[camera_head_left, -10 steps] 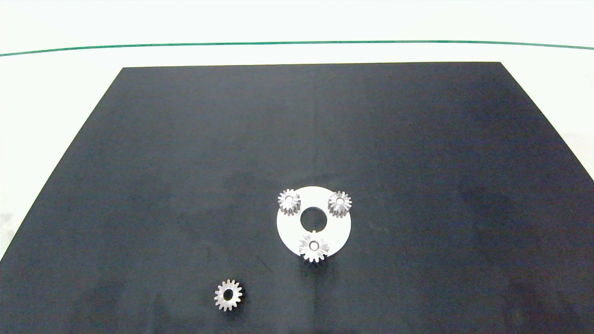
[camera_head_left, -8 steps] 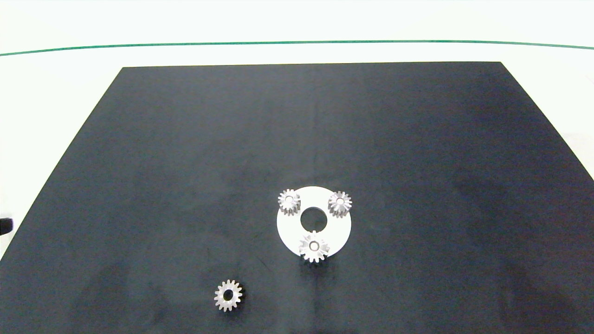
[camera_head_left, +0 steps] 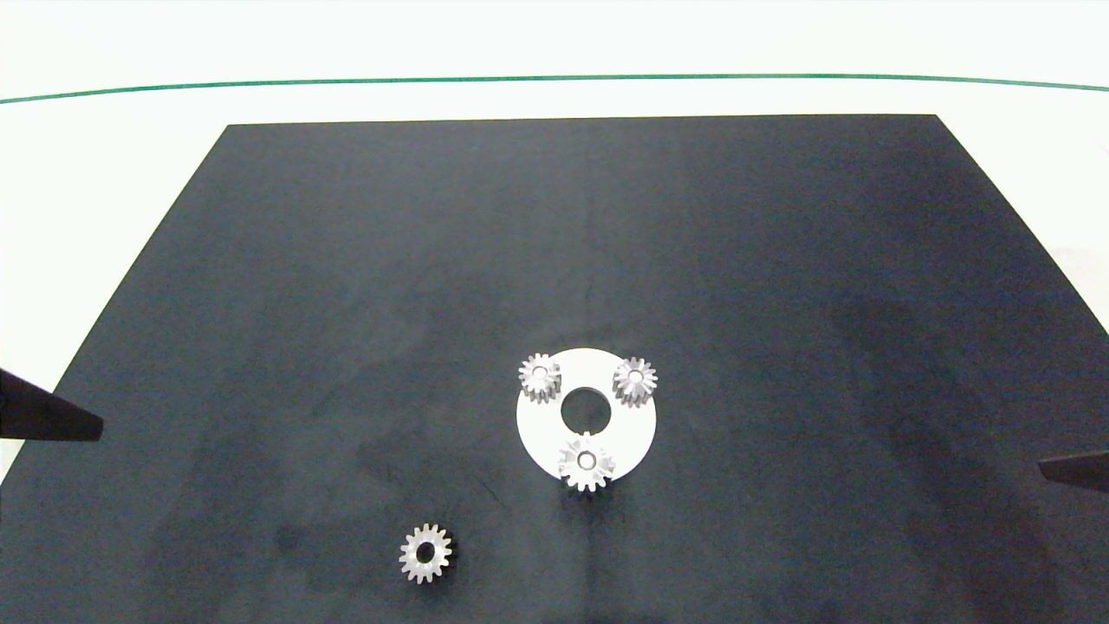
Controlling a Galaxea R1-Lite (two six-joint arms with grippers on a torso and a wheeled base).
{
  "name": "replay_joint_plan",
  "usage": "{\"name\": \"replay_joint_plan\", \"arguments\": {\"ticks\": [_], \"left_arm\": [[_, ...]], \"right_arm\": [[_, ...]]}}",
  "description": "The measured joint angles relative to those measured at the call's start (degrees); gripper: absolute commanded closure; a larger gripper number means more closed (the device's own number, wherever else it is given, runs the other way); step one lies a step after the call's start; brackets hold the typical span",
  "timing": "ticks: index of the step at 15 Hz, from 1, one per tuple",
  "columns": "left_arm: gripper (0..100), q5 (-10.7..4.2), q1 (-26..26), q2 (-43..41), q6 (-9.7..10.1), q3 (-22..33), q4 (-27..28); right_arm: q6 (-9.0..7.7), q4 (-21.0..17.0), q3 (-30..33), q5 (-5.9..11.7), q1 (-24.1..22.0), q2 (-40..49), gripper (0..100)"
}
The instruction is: Remove an incorrectly installed larger gear and replace it with the correct smaller gear
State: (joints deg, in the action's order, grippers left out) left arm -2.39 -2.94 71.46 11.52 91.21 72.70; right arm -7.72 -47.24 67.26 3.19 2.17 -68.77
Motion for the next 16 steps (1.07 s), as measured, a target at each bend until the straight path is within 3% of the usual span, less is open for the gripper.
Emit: {"name": "replay_joint_plan", "arguments": {"ticks": [2, 5, 6, 10, 13, 16], "left_arm": [[0, 0.09, -1.7, 2.0, 0.93, 0.4, 0.0], [0, 0.02, -9.0, 3.2, 5.64, -0.2, -1.0], [0, -0.35, -11.1, 3.2, 6.45, -1.2, -2.5], [0, -1.68, -13.8, 3.1, 6.72, -2.7, -3.2], [0, -2.01, -14.1, 3.0, 6.63, -2.7, -3.1], [0, -2.05, -14.7, 1.8, 6.47, -2.7, -3.1]], "right_arm": [[0.04, 0.0, 0.0, 0.05, 0.0, -1.3, 0], [0.22, 0.0, -0.3, -0.02, 0.6, -2.9, 0], [1.07, 0.0, -0.3, -0.02, 1.0, -3.2, 0], [2.07, 0.0, -0.5, 0.02, 2.5, -3.6, 0], [4.25, 0.0, -0.7, 0.05, 4.7, -3.7, 0], [7.03, -0.1, -0.5, 1.62, 8.4, -3.8, 0]]}}
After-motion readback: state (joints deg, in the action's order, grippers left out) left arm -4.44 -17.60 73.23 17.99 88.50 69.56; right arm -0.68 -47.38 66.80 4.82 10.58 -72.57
